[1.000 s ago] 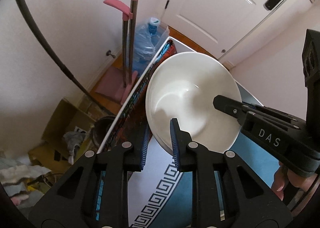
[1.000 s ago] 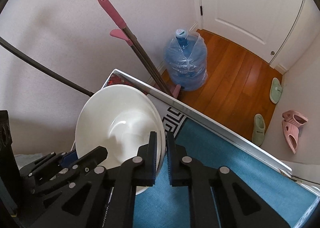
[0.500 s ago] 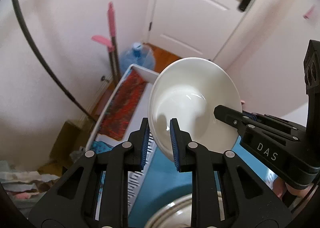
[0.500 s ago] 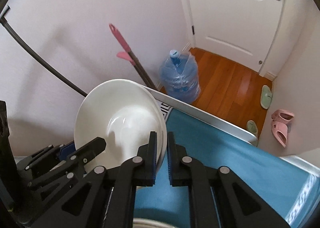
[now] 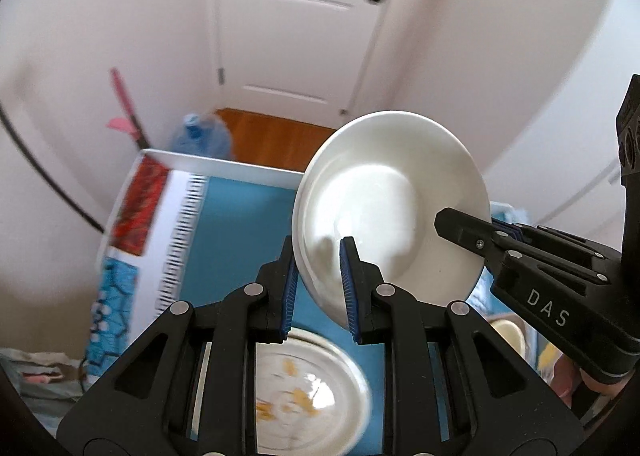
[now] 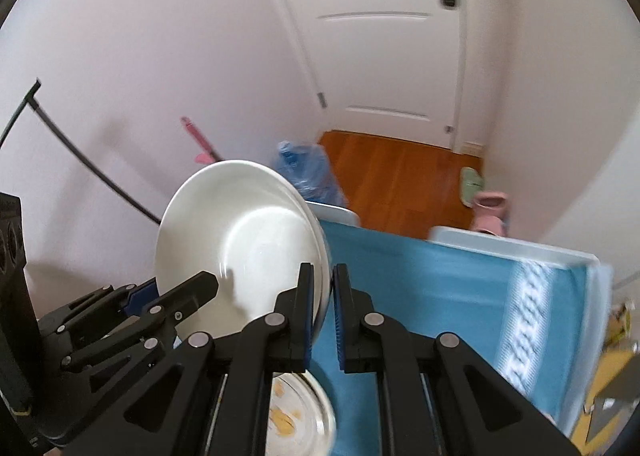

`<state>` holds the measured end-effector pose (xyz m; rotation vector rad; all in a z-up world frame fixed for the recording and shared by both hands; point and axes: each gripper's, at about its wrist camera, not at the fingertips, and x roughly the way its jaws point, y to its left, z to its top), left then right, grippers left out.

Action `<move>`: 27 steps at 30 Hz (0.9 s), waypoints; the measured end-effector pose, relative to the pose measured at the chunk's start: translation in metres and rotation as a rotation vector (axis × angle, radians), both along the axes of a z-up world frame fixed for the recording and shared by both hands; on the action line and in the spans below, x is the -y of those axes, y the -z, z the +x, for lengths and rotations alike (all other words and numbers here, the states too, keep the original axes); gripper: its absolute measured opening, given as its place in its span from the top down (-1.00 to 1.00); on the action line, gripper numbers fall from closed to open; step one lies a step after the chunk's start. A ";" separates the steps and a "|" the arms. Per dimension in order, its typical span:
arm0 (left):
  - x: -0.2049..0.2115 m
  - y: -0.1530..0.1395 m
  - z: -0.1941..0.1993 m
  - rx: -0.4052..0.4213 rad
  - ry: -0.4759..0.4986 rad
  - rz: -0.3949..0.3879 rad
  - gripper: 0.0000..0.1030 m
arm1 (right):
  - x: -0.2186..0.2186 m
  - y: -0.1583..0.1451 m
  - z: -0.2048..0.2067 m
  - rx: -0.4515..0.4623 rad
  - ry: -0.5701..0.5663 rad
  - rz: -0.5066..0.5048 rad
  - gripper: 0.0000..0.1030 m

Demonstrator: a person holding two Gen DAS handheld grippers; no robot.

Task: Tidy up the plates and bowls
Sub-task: 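Carry the white bowl with both grippers and lower it into the cream bowl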

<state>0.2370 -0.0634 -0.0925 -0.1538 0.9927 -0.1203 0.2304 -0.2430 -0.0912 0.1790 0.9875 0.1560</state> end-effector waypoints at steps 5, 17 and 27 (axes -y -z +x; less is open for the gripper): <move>0.066 -0.003 -0.017 -0.002 0.111 -0.012 0.65 | 0.055 -0.006 -0.044 0.009 0.099 -0.004 0.83; 0.190 0.029 -0.063 -0.101 0.300 -0.018 0.65 | 0.156 0.016 -0.144 -0.048 0.299 -0.003 0.83; 0.225 0.073 -0.091 -0.204 0.339 0.014 0.65 | 0.181 0.059 -0.186 -0.154 0.336 0.007 0.83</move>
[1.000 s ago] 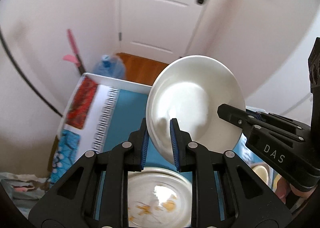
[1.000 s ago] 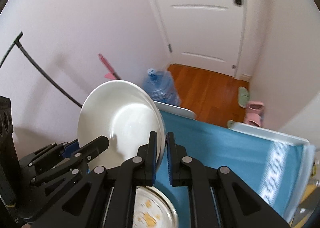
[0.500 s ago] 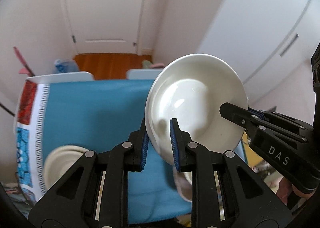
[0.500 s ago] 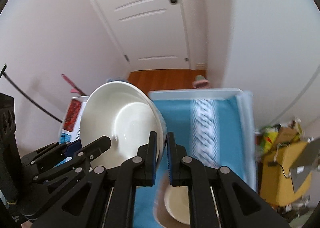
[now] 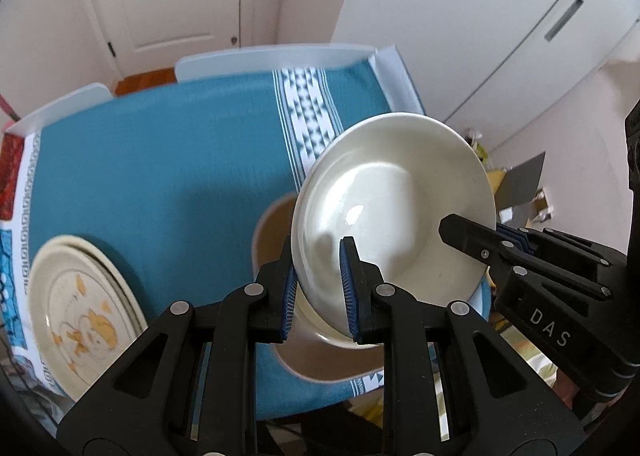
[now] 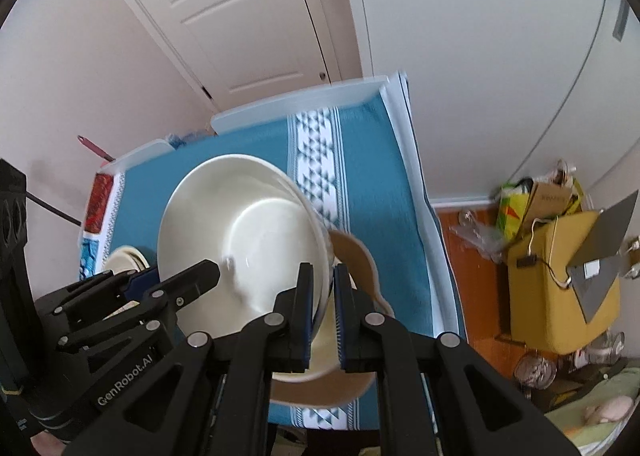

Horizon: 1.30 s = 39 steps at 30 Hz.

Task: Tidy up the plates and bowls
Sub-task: 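Carry the white bowl with both grippers and lower it into the cream bowl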

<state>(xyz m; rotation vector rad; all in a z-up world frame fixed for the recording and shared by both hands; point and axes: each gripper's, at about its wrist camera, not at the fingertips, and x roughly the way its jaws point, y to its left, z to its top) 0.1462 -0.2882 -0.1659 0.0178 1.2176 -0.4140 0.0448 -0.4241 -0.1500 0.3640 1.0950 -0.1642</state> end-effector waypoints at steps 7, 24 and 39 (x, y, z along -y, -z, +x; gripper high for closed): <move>-0.006 0.029 0.000 -0.059 0.004 0.049 0.65 | 0.004 0.029 -0.005 -0.054 -0.019 0.015 0.82; 0.006 0.030 0.001 -0.071 0.055 0.160 0.65 | -0.002 0.044 -0.006 -0.105 -0.032 0.013 0.82; 0.008 0.035 0.005 -0.099 0.072 0.200 0.65 | -0.005 0.045 -0.002 -0.147 -0.043 0.012 0.79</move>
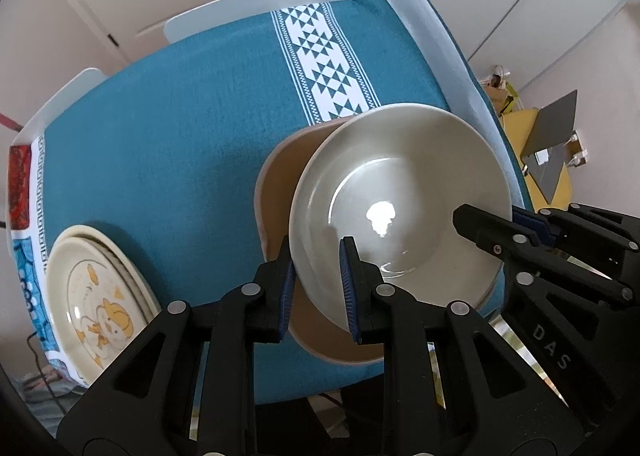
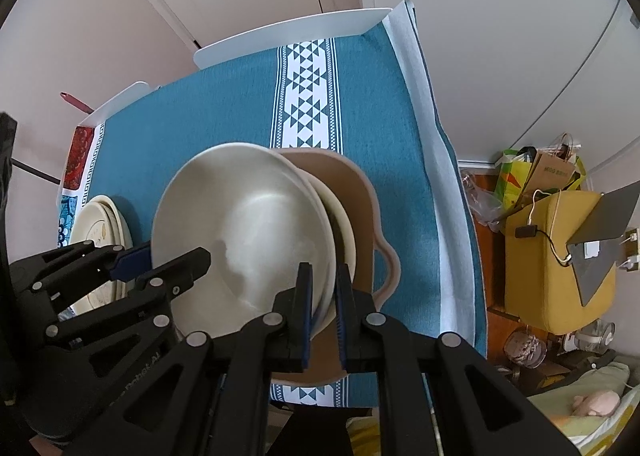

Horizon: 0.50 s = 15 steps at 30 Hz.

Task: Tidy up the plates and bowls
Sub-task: 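Carry the white bowl with both grippers and lower it into the cream bowl, then open both grippers and withdraw from the bowl stack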

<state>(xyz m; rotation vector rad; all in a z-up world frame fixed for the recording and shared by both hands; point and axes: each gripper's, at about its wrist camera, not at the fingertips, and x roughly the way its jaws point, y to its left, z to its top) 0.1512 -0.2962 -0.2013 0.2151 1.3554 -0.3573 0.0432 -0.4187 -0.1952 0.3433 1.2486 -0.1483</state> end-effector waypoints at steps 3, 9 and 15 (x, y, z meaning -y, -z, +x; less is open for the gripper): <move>0.001 0.000 0.001 0.000 0.003 0.005 0.65 | 0.000 -0.001 0.001 0.007 0.006 -0.004 0.73; 0.003 0.000 0.002 0.012 0.013 0.018 0.65 | 0.003 -0.002 0.000 0.008 0.017 0.005 0.73; 0.002 -0.002 0.001 0.017 0.013 0.012 0.65 | 0.005 -0.002 -0.001 0.012 0.023 0.023 0.73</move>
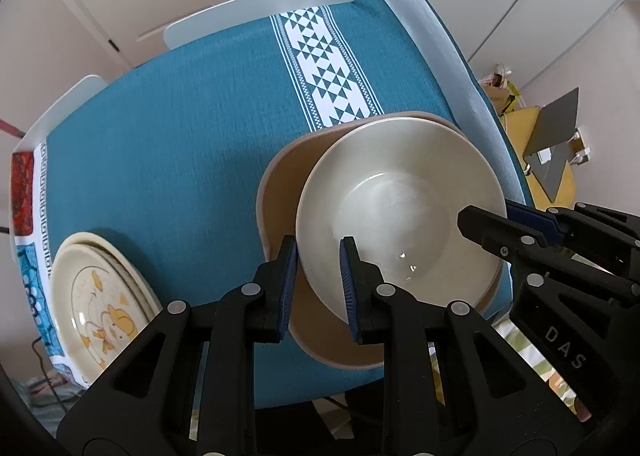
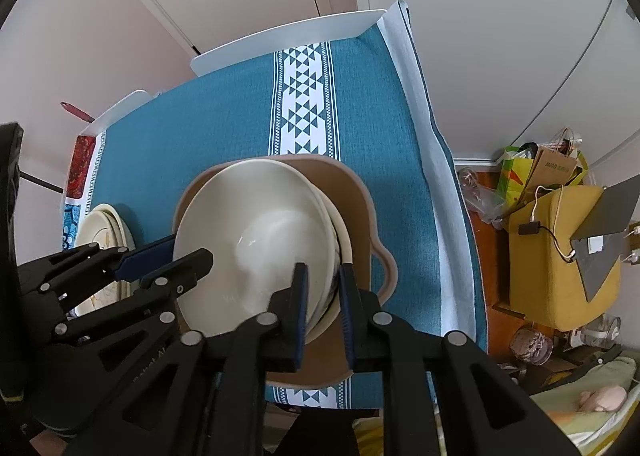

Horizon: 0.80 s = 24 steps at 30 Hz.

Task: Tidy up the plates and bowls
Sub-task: 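Open both grippers and withdraw from the bowl stack, then grasp the beige bowl rim under the nested bowls with both grippers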

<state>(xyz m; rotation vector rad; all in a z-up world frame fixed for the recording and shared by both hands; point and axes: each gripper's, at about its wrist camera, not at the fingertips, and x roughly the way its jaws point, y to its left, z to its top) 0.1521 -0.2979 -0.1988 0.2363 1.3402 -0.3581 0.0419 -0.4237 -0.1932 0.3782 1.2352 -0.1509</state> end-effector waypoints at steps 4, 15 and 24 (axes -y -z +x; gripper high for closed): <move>-0.001 -0.005 -0.002 0.013 -0.011 -0.007 0.64 | 0.002 -0.005 -0.005 0.021 0.001 0.016 0.73; -0.032 -0.050 -0.017 0.142 -0.099 -0.085 0.54 | 0.005 -0.033 -0.022 0.126 -0.073 0.011 0.73; -0.062 -0.099 -0.055 0.316 -0.020 -0.052 -0.93 | 0.010 -0.068 -0.062 0.209 -0.124 -0.041 -0.93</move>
